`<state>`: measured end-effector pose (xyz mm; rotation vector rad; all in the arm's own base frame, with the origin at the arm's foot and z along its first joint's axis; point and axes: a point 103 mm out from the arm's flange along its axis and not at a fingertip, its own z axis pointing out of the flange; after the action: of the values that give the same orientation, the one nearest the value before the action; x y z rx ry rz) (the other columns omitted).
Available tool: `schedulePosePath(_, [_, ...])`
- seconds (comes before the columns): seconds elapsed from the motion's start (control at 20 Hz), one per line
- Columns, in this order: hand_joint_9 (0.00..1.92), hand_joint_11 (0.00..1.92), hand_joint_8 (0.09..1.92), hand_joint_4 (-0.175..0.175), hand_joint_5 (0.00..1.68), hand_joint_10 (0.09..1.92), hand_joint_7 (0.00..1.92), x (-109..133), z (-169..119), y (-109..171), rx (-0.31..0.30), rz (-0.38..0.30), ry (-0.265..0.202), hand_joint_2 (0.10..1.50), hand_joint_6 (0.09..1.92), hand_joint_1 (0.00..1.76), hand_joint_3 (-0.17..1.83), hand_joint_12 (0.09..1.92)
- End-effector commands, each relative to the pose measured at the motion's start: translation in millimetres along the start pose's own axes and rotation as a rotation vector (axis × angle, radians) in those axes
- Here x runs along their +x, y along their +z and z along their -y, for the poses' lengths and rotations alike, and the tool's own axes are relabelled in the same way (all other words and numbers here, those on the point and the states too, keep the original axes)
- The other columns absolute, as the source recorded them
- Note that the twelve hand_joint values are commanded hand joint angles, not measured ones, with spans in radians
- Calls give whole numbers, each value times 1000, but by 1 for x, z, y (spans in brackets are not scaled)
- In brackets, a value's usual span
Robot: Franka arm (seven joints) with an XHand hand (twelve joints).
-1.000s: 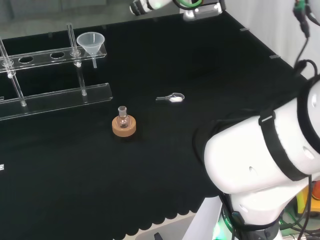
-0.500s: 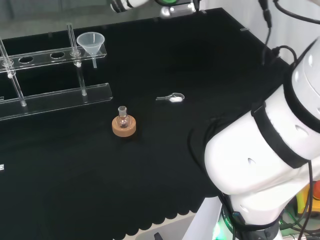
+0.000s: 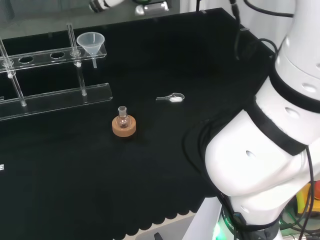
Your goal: Pick up the funnel from the transparent funnel stand.
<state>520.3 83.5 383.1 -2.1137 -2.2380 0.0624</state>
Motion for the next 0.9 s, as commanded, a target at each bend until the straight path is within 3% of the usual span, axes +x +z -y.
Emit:
schedulePosePath(0.05, [0,0,87,-36,0,87,18,57,-46,22,44,-14,-60,605,87,291,4,658])
schedulePosePath(0.4, [6,0,87,-53,0,87,69,73,-62,47,81,-33,-56,608,87,299,6,659])
schedulePosePath(0.9, [43,0,87,-71,0,87,78,69,-61,81,140,-57,-23,620,87,328,10,667])
